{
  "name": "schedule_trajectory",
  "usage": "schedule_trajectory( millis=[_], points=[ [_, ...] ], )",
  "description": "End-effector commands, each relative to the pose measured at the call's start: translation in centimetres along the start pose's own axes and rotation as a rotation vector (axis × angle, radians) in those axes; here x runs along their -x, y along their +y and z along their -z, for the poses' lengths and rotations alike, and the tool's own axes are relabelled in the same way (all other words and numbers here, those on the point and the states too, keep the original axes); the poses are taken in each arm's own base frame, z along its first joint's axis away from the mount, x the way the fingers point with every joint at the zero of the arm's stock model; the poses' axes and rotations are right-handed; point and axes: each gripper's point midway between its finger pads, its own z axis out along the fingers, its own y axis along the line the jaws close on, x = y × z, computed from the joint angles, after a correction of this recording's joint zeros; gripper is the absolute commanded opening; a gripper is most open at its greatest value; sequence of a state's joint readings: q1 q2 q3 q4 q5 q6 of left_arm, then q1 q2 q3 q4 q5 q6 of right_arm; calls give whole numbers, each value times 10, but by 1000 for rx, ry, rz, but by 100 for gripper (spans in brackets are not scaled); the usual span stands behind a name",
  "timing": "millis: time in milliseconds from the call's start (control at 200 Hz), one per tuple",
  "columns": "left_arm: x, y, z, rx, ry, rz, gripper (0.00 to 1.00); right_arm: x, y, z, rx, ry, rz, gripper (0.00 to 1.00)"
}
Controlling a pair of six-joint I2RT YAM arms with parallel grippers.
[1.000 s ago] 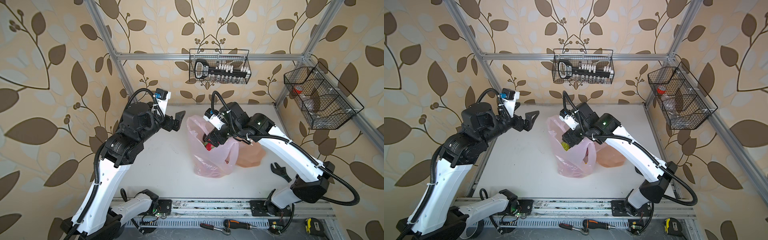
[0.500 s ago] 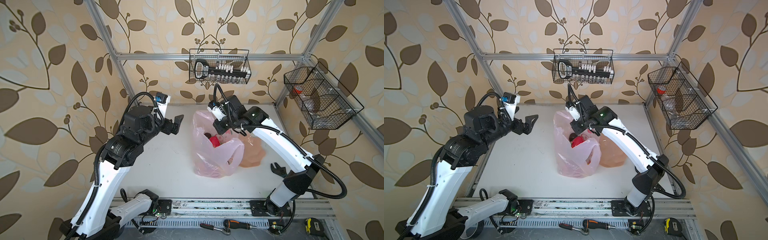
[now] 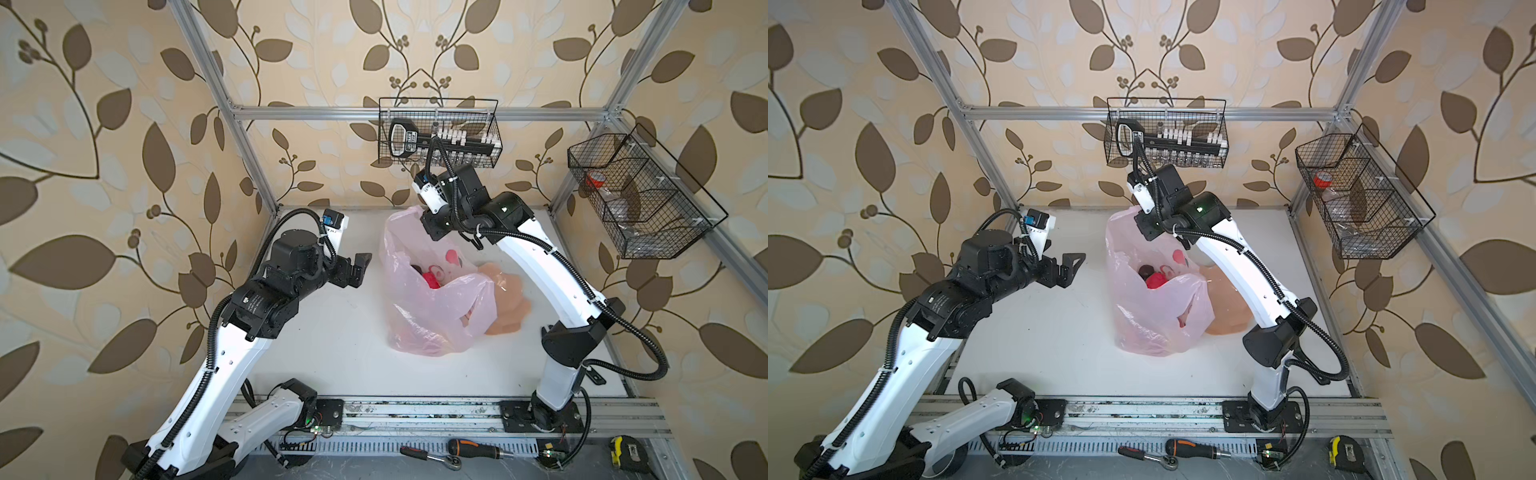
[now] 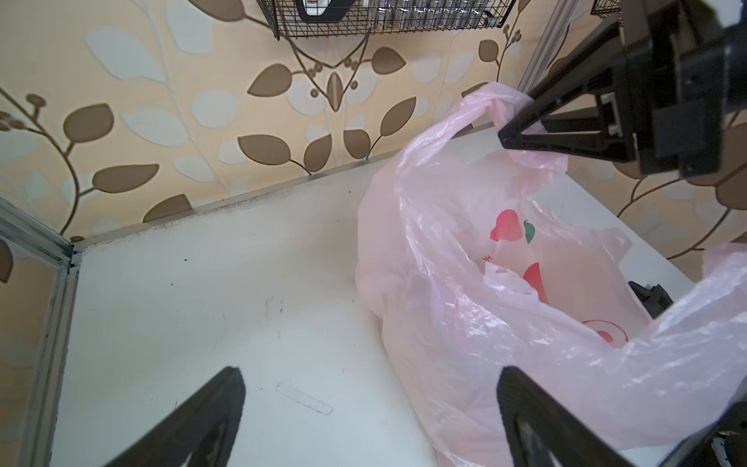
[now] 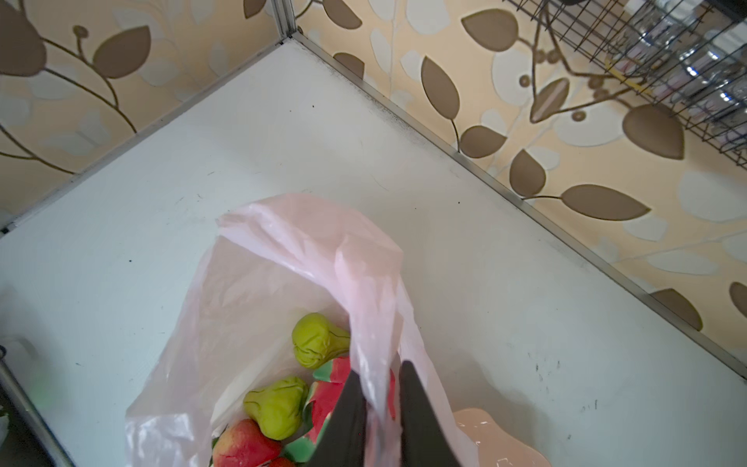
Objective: Place the fruits into the plastic bag
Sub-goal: Shake the plastic bag at the center of the table.
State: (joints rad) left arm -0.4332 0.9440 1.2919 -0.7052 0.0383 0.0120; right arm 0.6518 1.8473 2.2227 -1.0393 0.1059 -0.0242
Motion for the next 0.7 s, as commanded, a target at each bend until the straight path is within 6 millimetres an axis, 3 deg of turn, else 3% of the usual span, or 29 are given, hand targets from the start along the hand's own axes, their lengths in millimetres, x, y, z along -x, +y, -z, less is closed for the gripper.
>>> schedule_trajectory(
  millis=[0, 110, 295, 695],
  points=[
    [12, -6, 8, -27, -76, 16, 99, 3, -10, 2, -47, -8, 6, 33],
    [7, -3, 6, -12, -77, 33, 99, 10, -14, 8, -68, -40, -24, 43],
    [0, 5, 5, 27, -67, 49, 99, 24, -23, 37, -100, -120, -73, 68],
    [-14, 17, 9, 91, -72, 71, 99, 7, -25, 89, -26, -173, -106, 98]
  ],
)
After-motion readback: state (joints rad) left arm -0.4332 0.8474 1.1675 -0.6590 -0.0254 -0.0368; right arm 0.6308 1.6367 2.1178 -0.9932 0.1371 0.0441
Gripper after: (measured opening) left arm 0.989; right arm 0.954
